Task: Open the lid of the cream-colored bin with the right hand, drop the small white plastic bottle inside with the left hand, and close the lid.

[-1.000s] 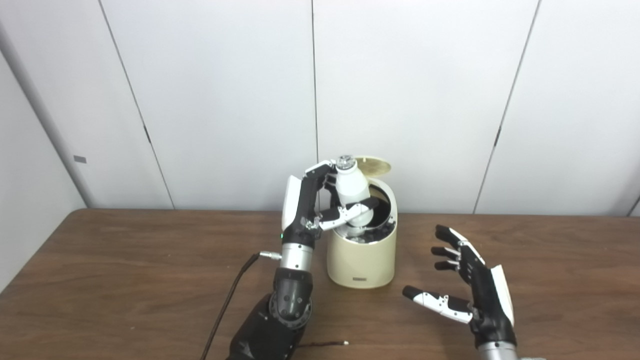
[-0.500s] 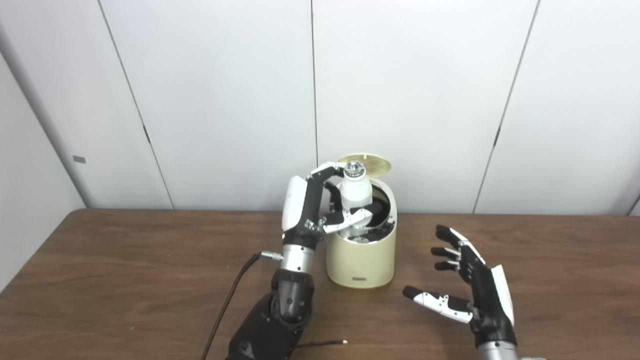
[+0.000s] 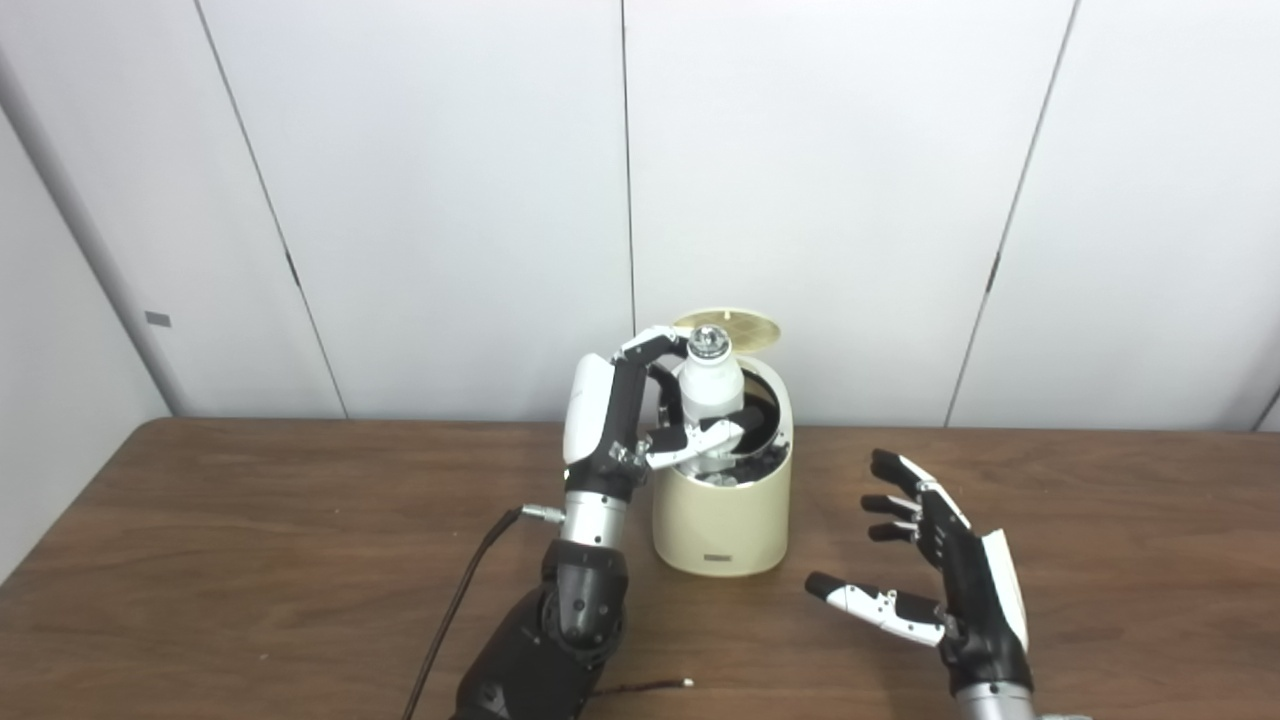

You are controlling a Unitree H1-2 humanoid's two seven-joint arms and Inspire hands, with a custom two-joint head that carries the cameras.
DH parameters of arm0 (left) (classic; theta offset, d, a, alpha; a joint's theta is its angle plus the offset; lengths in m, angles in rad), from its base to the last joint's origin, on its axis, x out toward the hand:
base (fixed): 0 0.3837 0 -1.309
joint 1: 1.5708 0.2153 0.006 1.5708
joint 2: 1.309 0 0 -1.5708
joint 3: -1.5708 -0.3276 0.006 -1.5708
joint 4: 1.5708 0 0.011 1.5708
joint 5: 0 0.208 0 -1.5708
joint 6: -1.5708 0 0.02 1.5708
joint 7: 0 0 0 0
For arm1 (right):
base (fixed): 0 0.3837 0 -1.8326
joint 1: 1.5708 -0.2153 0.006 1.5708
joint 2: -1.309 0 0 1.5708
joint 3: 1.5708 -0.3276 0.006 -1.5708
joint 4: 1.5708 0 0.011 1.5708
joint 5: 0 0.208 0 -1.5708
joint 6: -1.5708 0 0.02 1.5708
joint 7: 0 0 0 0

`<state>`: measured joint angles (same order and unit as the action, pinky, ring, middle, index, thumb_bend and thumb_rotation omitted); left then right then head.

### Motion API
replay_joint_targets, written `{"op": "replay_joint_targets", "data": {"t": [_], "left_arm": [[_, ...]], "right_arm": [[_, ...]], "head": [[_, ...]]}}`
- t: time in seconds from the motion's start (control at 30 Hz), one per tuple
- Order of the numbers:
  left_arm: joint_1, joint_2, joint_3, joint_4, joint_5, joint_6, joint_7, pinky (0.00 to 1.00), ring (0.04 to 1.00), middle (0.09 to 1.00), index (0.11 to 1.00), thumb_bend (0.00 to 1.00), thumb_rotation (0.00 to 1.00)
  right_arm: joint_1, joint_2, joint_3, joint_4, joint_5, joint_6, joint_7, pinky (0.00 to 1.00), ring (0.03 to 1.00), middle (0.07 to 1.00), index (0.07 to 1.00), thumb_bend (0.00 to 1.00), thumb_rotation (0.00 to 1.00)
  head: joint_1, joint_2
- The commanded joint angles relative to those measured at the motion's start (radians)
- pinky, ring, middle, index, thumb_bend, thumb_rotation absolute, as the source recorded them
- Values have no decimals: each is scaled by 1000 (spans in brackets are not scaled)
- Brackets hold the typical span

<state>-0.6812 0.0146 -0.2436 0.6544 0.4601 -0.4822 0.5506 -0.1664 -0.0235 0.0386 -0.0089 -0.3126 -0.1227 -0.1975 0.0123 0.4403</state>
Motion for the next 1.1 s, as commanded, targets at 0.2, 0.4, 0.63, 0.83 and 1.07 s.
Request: {"op": "replay_joint_targets", "data": {"t": [0.2,0.4,0.63,0.83,1.07], "left_arm": [[2,5,44,-5,-1,50,-57,736,808,819,755,794,0],[3,2,57,-3,12,37,-59,731,802,814,760,791,0],[6,1,65,-2,15,33,-60,729,794,793,747,786,0],[13,2,64,-13,12,17,-47,687,752,765,734,768,0],[58,4,64,-130,-122,13,-91,400,472,479,540,532,0]], "right_arm": [[-34,4,-1,-31,4,-38,-3,603,719,830,812,771,164],[-34,4,-1,-34,7,-36,-2,604,725,833,812,769,164],[-34,5,1,-40,1,-31,-1,609,719,825,808,772,157],[-32,5,2,-41,3,-31,1,612,724,829,810,772,162],[-30,1,1,-40,1,-32,2,605,719,829,812,766,155]], "head": [[3,3],[2,4],[2,4],[3,4],[7,4]]}}
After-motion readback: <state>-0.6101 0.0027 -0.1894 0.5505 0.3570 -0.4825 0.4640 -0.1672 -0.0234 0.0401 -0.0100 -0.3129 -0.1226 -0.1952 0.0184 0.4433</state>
